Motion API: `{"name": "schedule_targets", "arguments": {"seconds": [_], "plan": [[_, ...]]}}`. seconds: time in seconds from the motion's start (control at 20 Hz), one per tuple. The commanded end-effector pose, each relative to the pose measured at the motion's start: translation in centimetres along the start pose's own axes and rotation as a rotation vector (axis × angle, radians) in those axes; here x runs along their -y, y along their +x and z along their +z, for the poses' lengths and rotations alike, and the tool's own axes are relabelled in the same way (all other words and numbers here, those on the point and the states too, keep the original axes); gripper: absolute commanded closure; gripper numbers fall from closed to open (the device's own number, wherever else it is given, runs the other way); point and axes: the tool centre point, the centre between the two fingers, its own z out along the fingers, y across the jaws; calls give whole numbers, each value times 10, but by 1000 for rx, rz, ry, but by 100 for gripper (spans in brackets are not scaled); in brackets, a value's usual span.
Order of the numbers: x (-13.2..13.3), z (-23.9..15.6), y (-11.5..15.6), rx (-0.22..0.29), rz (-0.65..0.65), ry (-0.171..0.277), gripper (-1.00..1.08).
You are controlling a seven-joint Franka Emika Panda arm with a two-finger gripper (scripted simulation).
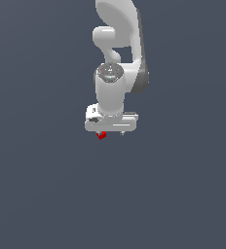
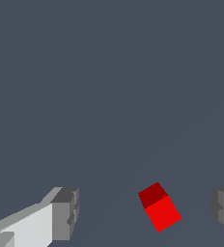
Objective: Pick up the red cube and move it to a goal position.
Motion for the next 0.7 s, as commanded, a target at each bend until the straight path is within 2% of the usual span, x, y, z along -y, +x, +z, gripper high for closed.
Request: {"name": "schedule_targets", "arguments": {"seconds": [0.0, 0.65], "plan": [[-1, 6, -5, 0, -26, 0, -92], [-21, 68, -50, -6, -276, 4, -92]]}}
